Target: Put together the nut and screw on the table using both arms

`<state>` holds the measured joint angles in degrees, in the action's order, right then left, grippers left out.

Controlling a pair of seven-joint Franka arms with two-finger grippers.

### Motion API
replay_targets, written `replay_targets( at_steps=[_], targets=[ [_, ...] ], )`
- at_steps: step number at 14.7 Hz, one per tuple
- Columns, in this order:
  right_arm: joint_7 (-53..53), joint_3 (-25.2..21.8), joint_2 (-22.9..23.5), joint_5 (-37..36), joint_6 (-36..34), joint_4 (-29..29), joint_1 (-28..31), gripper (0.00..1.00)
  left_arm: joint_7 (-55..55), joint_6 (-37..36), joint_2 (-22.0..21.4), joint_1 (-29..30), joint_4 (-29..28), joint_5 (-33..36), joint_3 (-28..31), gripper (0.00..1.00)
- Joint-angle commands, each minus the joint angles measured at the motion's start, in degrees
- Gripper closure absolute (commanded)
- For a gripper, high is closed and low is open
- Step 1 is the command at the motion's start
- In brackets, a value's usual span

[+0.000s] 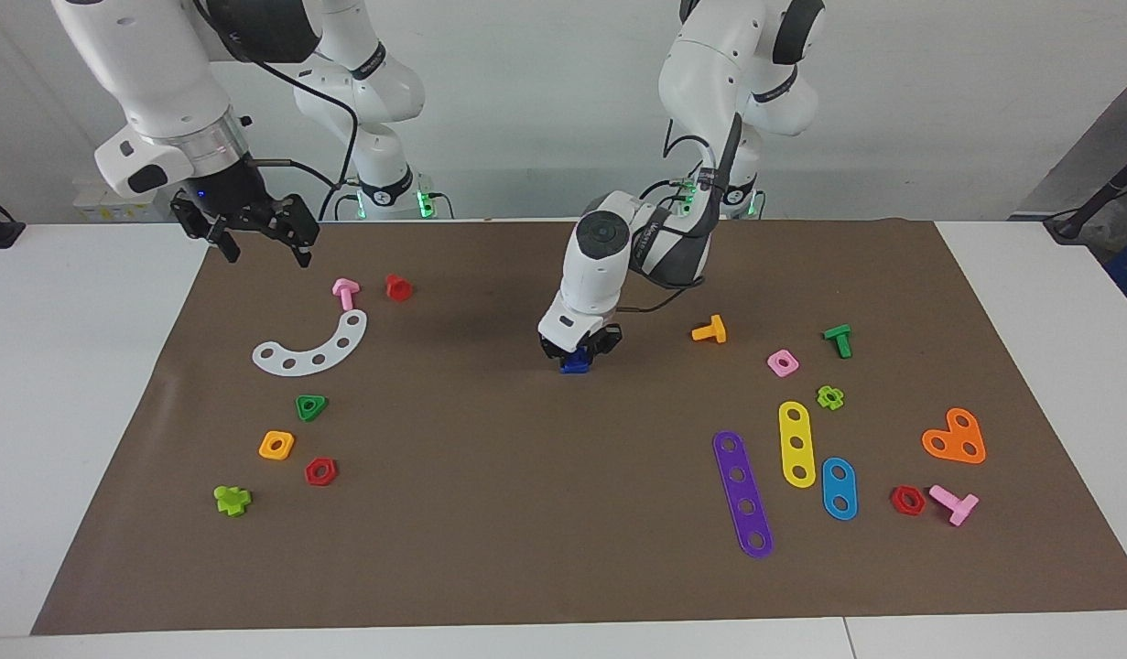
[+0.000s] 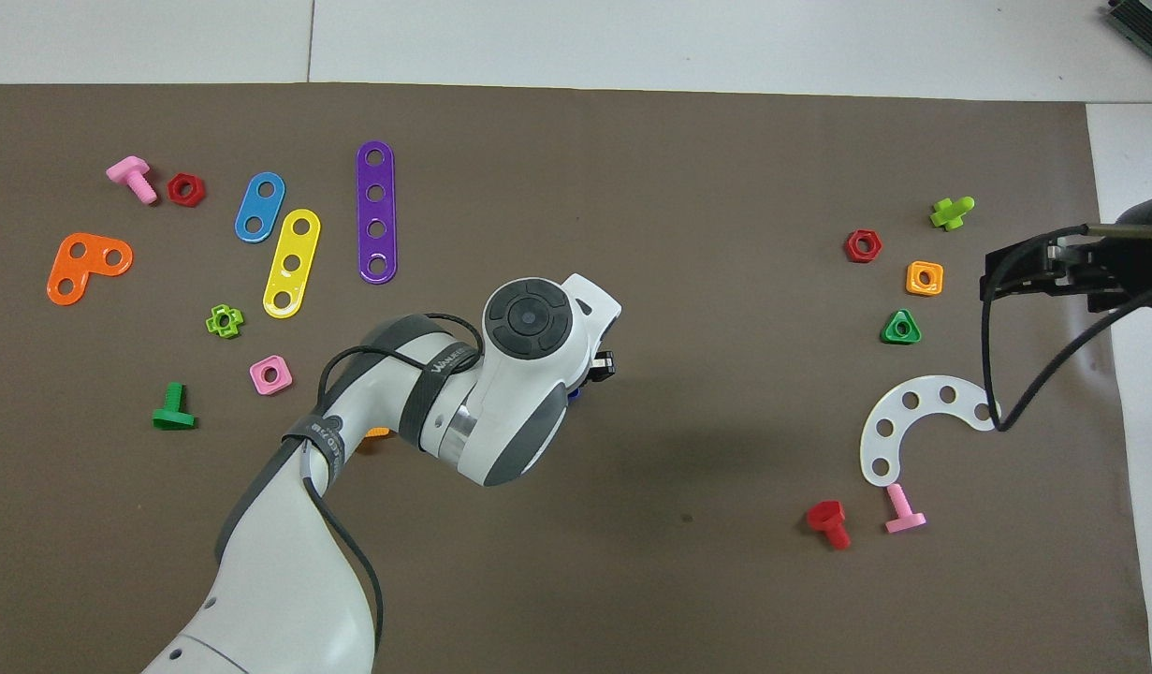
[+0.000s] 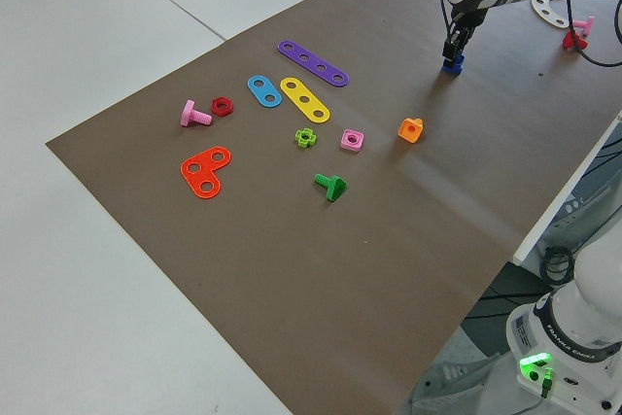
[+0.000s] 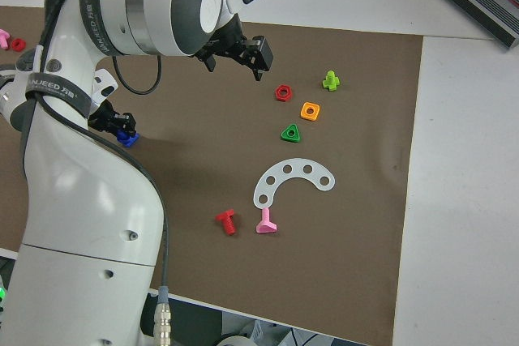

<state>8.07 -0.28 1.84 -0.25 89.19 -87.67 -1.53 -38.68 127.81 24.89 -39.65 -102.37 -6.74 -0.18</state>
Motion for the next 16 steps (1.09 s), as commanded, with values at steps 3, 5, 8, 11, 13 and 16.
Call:
replay_targets(
  at_steps=[3,5,8,11,13,16],
  targets=[
    [-1.92,0.36,-1.05,1.48,-0.33,-1.10,0.83,0.00,0.09,-4.30,0.06,0.10,4.53,-0.20,1.14,0.00],
    [-1.92,0.36,-1.05,1.48,-0.33,-1.10,0.83,0.00,0.62,-14.65,1.65,4.12,12.77,-0.03,1.15,0.00],
    [-1.92,0.36,-1.05,1.48,-0.33,-1.10,0.83,0.00,7.27,-21.63,-2.89,10.54,15.72,-0.81,1.15,0.00],
    [-1.92,0.36,-1.05,1.48,-0.33,-1.10,0.83,0.00,16.22,-28.03,-10.28,18.01,12.30,-0.81,1.23,0.00],
    [-1.92,0.36,-1.05,1.48,-0.33,-1.10,0.83,0.00,25.54,-34.35,-14.07,23.98,11.15,-0.29,1.23,0.00],
    [-1.92,0.36,-1.05,1.48,-0.33,-1.10,0.83,0.00,34.60,-37.64,-21.52,30.67,4.68,5.40,1.76,0.00]
  ],
)
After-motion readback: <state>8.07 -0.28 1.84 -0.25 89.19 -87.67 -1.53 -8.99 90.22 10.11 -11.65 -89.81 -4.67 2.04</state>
